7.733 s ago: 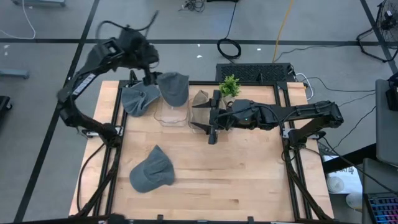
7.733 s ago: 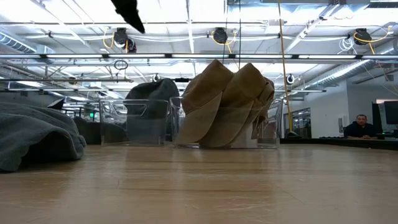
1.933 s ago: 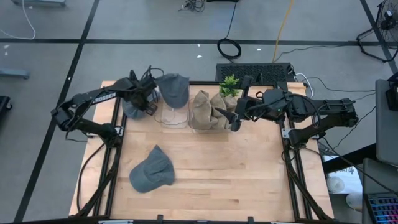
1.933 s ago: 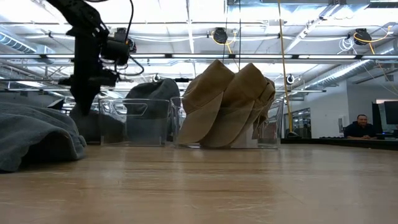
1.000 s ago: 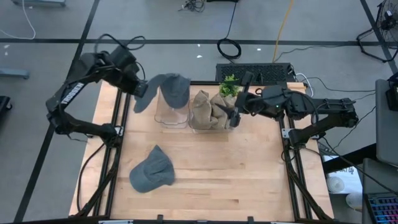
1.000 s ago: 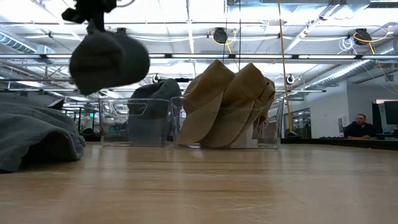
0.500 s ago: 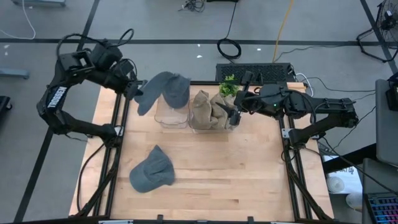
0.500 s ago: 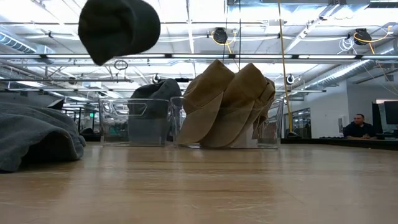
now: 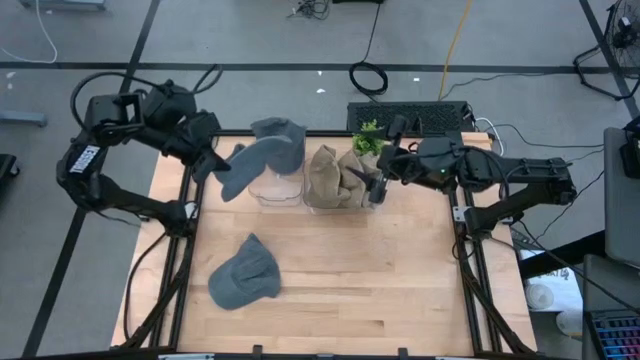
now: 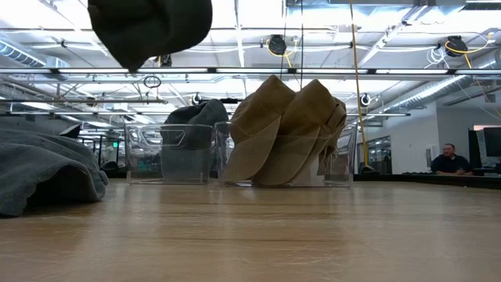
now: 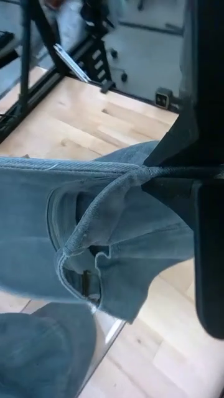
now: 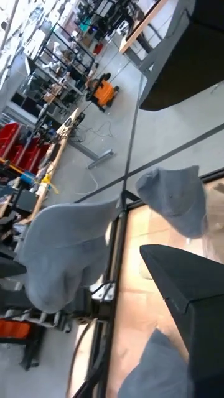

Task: Pick & Place hat
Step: Put the top blue cap into the left transparent bin

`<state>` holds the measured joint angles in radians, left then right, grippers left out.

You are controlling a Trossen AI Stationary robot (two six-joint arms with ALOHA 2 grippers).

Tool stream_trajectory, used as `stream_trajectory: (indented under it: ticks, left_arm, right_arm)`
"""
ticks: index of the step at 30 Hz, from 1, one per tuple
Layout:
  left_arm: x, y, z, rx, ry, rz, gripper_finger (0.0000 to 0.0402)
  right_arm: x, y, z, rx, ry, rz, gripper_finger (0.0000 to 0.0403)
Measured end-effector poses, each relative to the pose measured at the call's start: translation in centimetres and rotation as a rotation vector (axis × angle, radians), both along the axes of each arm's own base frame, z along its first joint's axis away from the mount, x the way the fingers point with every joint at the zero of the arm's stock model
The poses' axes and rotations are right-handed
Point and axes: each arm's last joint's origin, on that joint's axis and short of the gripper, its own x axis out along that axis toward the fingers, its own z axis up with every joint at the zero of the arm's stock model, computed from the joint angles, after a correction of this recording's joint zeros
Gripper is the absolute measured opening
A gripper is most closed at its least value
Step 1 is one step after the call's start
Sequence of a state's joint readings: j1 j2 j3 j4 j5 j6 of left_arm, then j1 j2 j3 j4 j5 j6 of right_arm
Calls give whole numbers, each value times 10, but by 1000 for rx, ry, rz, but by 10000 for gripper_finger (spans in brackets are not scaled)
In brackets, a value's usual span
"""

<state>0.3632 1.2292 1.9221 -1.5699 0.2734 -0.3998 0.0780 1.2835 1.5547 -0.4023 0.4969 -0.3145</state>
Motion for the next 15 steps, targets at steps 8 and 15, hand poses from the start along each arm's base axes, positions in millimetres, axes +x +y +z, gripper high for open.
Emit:
stream_trajectory:
  ticks: [8,15]
  left_arm:
    - [12,-21,-1,50,15,-68,7]
    - [37,-38,3,35,-72,-121,7]
  right_arm:
    - [1,13,9,11,-94,55,359]
    - [2,23,8,167,-116,277,359]
